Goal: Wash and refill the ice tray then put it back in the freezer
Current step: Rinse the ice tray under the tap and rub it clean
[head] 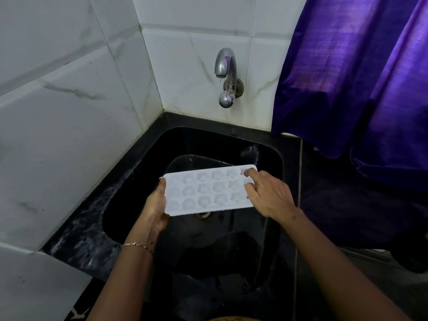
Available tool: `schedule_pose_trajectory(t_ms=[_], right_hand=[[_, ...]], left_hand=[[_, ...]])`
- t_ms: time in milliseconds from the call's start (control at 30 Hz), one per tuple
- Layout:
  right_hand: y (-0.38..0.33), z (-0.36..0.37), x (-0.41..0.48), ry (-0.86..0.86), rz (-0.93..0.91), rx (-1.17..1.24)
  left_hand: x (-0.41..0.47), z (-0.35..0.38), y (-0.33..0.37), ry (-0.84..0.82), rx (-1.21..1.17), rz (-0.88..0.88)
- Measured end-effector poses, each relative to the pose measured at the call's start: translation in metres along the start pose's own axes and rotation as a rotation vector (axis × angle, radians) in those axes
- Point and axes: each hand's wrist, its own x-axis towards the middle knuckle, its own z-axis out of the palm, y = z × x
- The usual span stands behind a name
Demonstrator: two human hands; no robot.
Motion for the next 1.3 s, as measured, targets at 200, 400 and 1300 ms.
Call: schedule_pose_trajectory(t_ms=[200,400,1300], right_hand=[[0.002,-0.007,-0.002,-0.063,-0.022,0.074],[0.002,-0.008,-0.001,-0.004,-0.051,0.053],[-0.018,0.0,0.014,0.011,-0.127,0.277]], left_hand=[[0.001,-0.002,0.002,-0.007,-0.024,0.002],[0.002,0.003,-0.001,-0.03,-0.035,-0.011],[0.005,0.007,0.002,0.017,-0.04,0.012]])
